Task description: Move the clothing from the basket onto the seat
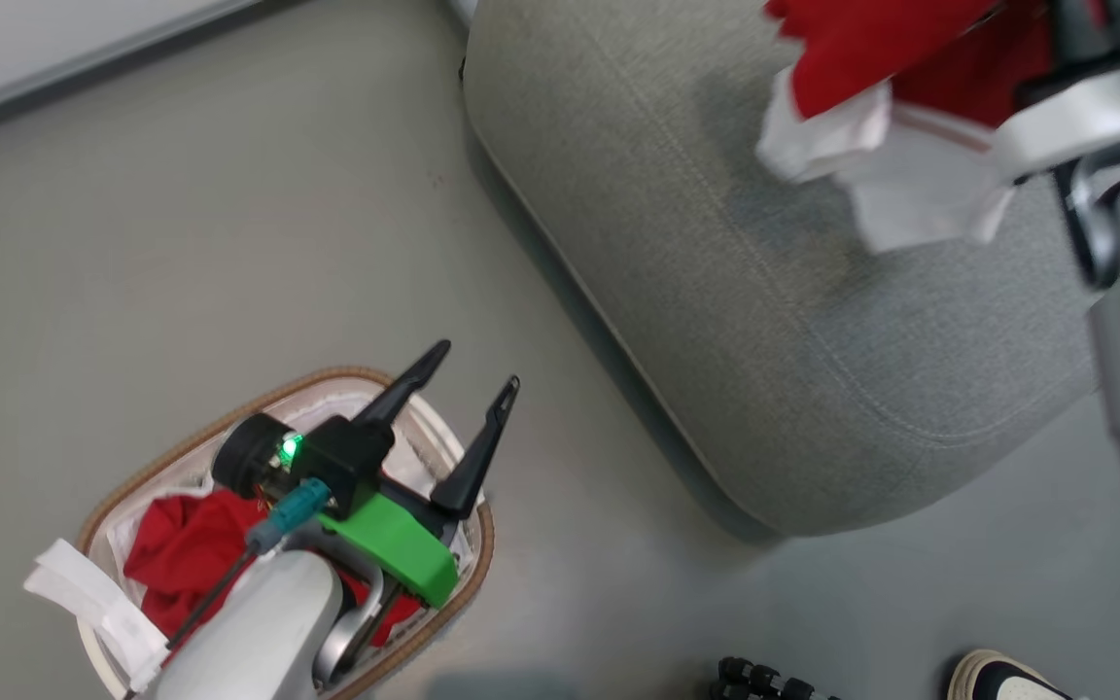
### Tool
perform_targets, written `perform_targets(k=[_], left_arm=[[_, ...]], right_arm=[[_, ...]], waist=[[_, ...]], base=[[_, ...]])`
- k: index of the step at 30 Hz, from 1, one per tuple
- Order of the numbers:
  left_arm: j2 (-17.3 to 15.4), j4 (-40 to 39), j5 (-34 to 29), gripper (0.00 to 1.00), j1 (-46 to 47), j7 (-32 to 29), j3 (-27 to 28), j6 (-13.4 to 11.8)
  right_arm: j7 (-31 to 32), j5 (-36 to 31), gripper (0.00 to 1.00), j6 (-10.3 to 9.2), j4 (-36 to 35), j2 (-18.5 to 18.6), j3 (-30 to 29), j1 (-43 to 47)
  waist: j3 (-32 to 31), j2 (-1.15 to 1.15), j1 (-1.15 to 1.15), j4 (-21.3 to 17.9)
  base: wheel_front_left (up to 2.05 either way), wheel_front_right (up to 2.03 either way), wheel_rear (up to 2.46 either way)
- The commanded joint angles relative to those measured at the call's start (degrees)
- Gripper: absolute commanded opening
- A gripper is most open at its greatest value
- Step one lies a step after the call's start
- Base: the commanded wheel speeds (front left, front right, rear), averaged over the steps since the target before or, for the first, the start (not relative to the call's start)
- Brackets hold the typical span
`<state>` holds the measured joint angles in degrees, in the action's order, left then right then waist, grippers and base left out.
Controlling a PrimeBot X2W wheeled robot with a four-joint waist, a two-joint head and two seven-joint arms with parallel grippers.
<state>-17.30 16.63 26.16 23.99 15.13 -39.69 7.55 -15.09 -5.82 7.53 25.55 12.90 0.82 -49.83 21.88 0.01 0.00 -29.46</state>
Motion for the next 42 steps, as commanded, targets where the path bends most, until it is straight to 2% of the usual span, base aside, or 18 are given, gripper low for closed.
perform_targets(k=[1, 8, 14, 19, 25, 26, 27, 28, 29, 30, 36, 42], left_arm=[[-0.9, -0.6, 0.6, 1.0, 1.6, 0.0, -0.1, -0.1], [-3.5, -2.4, 0.9, 1.0, 4.1, 0.0, 0.7, -0.1], [-5.4, -3.2, 0.9, 1.0, 4.6, 0.0, 1.7, -0.1], [-6.1, -4.0, 0.6, 1.0, 4.7, 0.0, 1.7, -0.1], [-6.3, -3.9, 0.8, 1.0, 4.5, 0.0, 2.7, -0.1], [-6.2, -3.8, 0.9, 1.0, 4.4, 0.0, 2.9, -0.1], [-6.1, -3.7, 0.9, 1.0, 4.3, 0.0, 3.1, -0.1], [-6.0, -3.5, 0.9, 1.0, 4.1, 0.0, 3.2, -0.1], [-5.9, -3.3, 0.9, 1.0, 3.9, 0.0, 3.4, -0.1], [-5.8, -3.0, 1.0, 1.0, 3.6, 0.0, 3.5, -0.1], [-5.1, -1.4, 1.0, 1.0, 2.2, 0.0, 5.0, -0.1], [-3.3, 0.5, 0.7, 1.0, 0.4, 0.0, 7.7, -0.1]], right_arm=[[-0.1, -1.0, 0.0, -0.08, 1.1, 1.3, -1.2, -2.6], [-0.1, -6.7, 0.0, -0.08, 8.0, 5.4, -10.4, -11.3], [-0.1, -11.4, 0.0, -0.08, 13.3, 7.3, -19.8, -15.1], [-0.1, -14.5, 0.0, -0.08, 16.2, 6.3, -28.0, -12.4], [-0.1, -18.0, 0.0, -0.08, 16.9, 1.5, -37.7, -5.9], [-0.1, -18.2, 0.05, -0.08, 16.7, 0.4, -39.0, -4.6], [-0.1, -18.3, 0.18, -0.08, 16.3, -0.5, -40.0, -3.5], [-0.1, -18.7, 0.6, -0.08, 15.9, -1.5, -40.8, -2.0], [-0.1, -18.9, 0.95, -0.08, 15.5, -2.3, -41.3, -0.7], [-0.1, -18.9, 1.0, -0.08, 14.9, -3.4, -41.9, 1.0], [-0.1, -16.7, 1.0, -0.08, 11.9, -6.7, -42.0, 8.7], [-0.1, -12.2, 1.0, -0.08, 8.1, -8.3, -39.0, 15.9]], waist=[[5.2, -0.01, 0.0, 3.8], [11.3, -0.01, 0.0, 7.9], [15.1, -0.01, 0.0, 10.6], [16.8, -0.01, 0.0, 12.0], [17.4, -0.01, 0.0, 12.8], [17.3, -0.01, 0.0, 12.9], [17.2, -0.01, 0.0, 13.0], [16.9, -0.01, 0.0, 13.0], [16.5, -0.01, 0.0, 13.1], [16.2, -0.01, 0.0, 13.1], [13.3, -0.01, 0.0, 13.2], [9.4, -0.01, 0.0, 14.4]], base=[[0.0, 0.0, 0.0], [0.0, 0.0, 0.0], [0.0, 0.0, 0.0], [0.0, 0.0, 0.0], [0.0, 0.0, 0.0], [0.0, 0.0, 0.0], [0.0, 0.0, 0.0], [0.0, 0.0, 0.0], [0.0, 0.0, 0.0], [0.0, 0.0, 0.0], [0.0, 0.0, 0.0], [0.0, 0.0, 0.0]])
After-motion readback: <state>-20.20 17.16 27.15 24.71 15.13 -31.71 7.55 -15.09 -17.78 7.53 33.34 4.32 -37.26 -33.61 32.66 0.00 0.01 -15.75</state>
